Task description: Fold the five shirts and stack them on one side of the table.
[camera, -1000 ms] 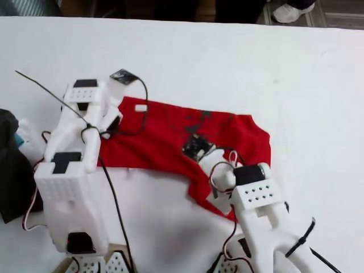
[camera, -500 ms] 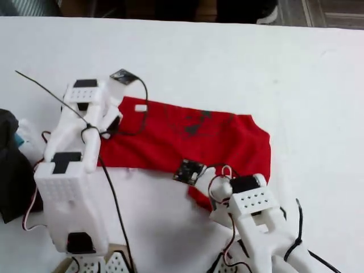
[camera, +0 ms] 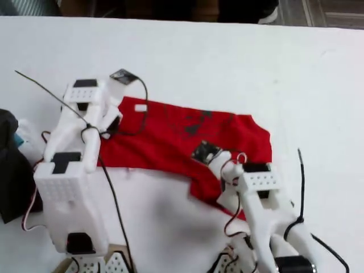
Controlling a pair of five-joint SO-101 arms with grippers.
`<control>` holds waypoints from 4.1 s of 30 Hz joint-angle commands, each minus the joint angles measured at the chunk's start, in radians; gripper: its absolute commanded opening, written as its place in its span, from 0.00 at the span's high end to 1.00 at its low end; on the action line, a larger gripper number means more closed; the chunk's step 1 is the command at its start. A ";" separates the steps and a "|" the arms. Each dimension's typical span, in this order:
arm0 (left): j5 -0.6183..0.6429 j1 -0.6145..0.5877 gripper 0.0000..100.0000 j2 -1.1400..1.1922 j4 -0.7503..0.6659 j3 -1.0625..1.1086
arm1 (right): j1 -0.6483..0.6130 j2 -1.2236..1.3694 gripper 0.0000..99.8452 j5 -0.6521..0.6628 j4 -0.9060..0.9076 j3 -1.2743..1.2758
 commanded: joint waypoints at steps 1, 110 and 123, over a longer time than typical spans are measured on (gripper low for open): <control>0.009 -0.011 0.98 0.009 -0.025 0.007 | 0.022 0.002 0.67 0.008 0.077 -0.072; 0.009 -0.009 0.98 0.009 -0.025 0.010 | -0.065 0.549 0.98 -0.184 0.527 -1.014; 0.003 -0.009 0.98 0.009 -0.023 0.010 | 0.232 0.633 0.98 -0.176 0.185 -0.819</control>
